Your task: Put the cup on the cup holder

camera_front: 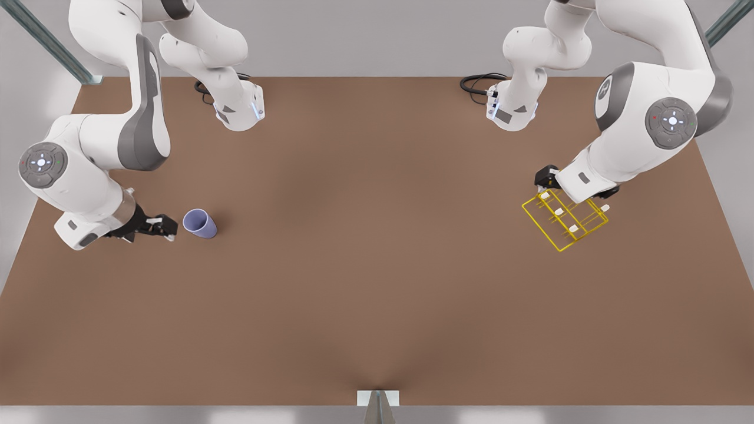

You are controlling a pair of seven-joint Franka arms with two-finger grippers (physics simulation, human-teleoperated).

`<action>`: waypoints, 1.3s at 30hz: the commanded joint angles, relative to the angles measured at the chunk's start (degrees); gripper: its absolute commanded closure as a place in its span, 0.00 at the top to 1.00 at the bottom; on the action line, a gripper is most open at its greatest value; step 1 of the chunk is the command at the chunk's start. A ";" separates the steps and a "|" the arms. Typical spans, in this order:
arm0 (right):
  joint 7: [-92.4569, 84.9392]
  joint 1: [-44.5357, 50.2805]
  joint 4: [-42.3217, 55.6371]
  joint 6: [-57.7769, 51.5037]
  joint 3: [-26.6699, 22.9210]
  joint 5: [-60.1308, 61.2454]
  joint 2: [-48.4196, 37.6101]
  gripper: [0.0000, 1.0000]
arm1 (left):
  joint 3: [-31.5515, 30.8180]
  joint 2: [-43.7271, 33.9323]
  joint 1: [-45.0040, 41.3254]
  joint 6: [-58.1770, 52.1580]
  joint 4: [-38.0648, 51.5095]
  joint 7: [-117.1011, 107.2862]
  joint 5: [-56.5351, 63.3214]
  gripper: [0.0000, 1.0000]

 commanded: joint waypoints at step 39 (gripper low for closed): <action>5.58 0.90 -33.24 16.47 0.94 2.66 -4.89 0.98 | -0.89 2.08 -0.73 -6.37 -0.55 -0.50 1.27 1.00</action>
